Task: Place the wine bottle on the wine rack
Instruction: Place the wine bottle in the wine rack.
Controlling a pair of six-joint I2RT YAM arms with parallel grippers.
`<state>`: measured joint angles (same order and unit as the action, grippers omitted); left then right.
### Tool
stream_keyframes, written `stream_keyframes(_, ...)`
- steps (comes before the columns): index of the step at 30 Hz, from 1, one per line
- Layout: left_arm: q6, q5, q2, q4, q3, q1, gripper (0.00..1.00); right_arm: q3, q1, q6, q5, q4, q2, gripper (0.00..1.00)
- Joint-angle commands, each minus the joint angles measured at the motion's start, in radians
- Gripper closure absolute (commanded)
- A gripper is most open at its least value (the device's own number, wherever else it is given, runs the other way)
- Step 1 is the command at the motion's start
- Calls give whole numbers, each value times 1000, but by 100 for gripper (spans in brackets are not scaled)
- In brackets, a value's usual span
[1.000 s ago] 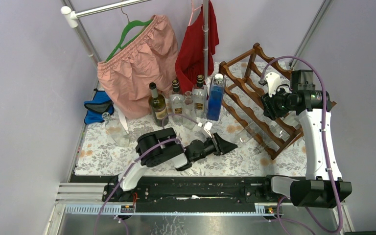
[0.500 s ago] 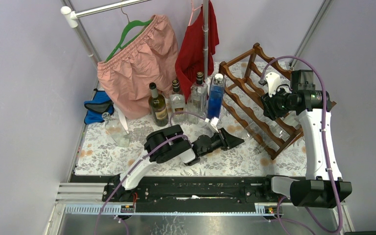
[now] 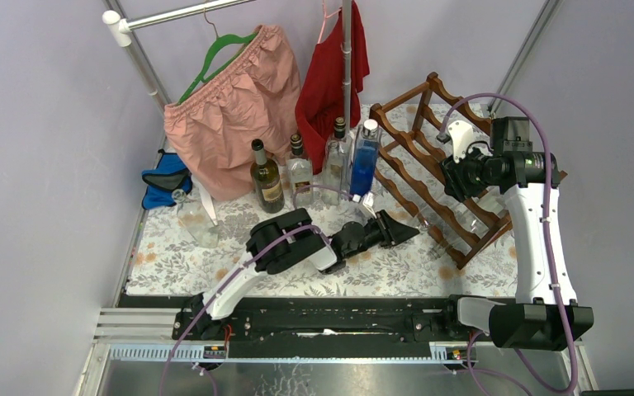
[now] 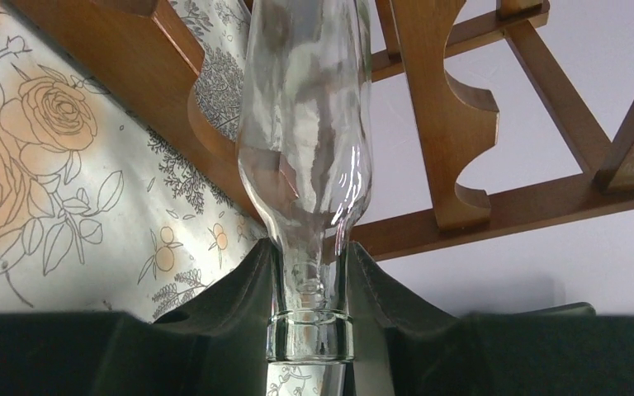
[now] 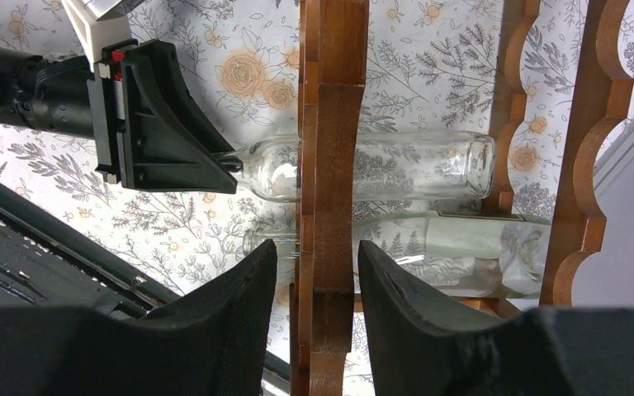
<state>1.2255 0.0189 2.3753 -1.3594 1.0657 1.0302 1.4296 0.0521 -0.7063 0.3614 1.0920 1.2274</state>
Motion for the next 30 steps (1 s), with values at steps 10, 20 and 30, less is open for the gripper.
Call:
stream_keyframes(10,-3,-16,26,21,150,-12,100,45,-6,-4,31,17,-2,51)
stream_keyframes(20,-1,-56,42,54,186,-12,100,45,-6,-5,33,19,3,51)
stream_keyframes(30,15,-71,70,67,233,-10,100,43,-6,-6,34,20,7,51)
